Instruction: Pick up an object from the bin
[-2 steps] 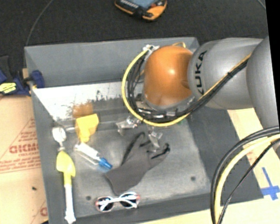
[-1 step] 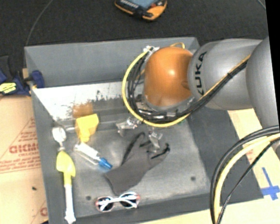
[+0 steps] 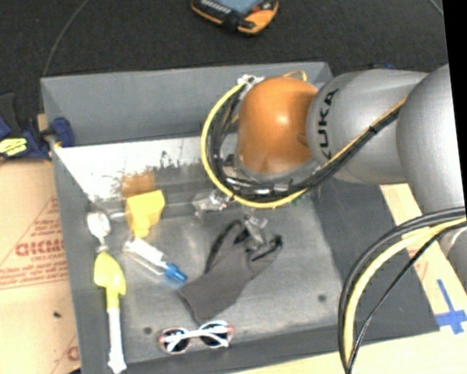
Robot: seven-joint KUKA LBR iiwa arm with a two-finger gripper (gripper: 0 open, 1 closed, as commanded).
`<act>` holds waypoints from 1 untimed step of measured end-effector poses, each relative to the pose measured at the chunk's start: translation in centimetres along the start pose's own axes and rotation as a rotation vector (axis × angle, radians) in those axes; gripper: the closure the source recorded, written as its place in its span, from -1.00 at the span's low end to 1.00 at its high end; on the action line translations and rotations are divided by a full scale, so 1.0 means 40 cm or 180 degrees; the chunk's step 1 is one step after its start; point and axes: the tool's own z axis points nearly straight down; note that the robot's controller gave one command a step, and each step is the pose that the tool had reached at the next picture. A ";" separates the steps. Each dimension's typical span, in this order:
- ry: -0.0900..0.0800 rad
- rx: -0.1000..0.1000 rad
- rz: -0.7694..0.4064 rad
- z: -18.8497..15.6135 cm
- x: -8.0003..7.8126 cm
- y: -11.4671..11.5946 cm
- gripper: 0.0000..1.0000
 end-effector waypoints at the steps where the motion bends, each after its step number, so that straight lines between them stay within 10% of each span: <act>1: -0.0008 0.0003 -0.0019 -0.090 0.034 0.029 -1.00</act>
Offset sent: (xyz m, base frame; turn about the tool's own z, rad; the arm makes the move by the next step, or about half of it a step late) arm 0.0026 0.0032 0.0652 -0.0089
